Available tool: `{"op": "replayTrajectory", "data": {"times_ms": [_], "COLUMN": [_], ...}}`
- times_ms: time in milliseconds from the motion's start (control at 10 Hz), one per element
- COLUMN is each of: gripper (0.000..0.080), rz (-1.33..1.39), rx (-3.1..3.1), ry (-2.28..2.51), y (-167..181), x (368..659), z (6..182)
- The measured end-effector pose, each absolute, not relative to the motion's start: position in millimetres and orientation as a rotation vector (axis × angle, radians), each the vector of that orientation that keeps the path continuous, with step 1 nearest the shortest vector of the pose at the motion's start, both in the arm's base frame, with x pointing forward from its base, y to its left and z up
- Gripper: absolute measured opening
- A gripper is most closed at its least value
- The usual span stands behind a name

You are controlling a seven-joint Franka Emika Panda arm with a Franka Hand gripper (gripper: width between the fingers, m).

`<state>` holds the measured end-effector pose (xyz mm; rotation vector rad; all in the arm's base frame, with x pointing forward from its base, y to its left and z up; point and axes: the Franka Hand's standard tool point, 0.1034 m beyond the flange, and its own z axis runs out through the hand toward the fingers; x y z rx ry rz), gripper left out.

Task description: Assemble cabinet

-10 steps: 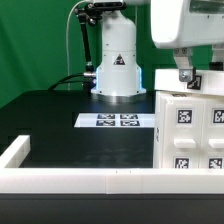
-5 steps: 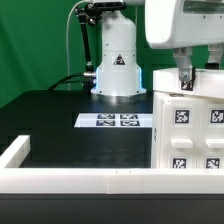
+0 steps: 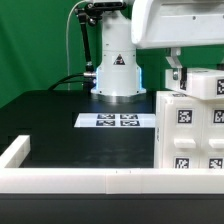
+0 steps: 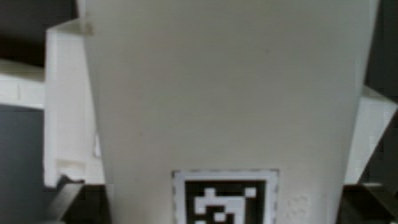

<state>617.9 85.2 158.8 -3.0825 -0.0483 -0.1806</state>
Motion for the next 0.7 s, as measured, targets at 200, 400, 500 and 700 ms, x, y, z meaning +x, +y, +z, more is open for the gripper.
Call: {"op": "replayTrajectory", "data": {"times_ms": [200, 400, 500, 700], "gripper": [0.0554, 0.0554, 0.0554, 0.0554], "rz": [-0.204, -0.207, -0.201, -0.187], "rx": [-3.047, -3.006, -2.974, -2.904], "ry": [0.301, 0.501, 0.64, 0.866], "y": [83.9, 83.4, 83.1, 82.9], "x": [620.1, 621.5, 621.5, 621.5], "z": [158.5, 159.2, 159.2, 159.2]}}
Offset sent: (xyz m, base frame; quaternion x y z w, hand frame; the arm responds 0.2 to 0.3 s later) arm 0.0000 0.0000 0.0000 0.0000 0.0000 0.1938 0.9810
